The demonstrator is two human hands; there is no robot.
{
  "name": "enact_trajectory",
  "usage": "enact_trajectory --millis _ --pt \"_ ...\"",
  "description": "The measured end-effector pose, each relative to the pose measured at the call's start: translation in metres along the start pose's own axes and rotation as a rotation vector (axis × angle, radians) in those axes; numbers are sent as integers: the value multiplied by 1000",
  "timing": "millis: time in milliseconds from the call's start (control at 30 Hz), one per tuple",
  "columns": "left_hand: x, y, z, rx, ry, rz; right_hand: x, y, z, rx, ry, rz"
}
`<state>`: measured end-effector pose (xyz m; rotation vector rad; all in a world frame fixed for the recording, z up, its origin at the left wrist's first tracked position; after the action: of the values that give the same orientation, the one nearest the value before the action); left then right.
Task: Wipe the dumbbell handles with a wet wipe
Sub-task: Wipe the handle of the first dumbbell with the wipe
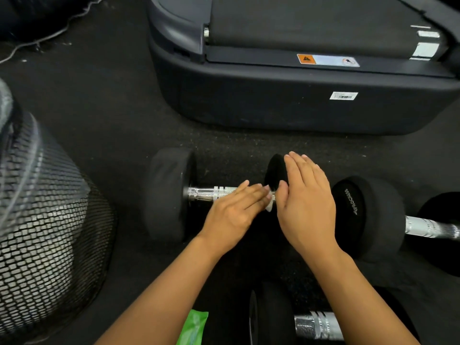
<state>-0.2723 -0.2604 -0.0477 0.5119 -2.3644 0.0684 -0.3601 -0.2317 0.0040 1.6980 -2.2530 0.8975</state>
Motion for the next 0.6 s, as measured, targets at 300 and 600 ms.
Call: enact_trajectory --millis 300,600 --pt "-4 2 -3 22 -26 30 -1 1 -1 7 -11 1" --pt "-7 -1 -5 40 -34 -3 0 1 1 11 -9 1"
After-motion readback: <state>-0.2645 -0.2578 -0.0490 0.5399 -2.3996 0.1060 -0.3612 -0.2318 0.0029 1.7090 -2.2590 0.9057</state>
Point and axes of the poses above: each hand's wrist, its own x-axis towards the middle knuckle, its own z-axis out of the palm, y = z × x, the point moved 10 cm from there along x, towards the middle knuckle, and after that the axes turned 13 degrees about x, right-handed, at the moved point
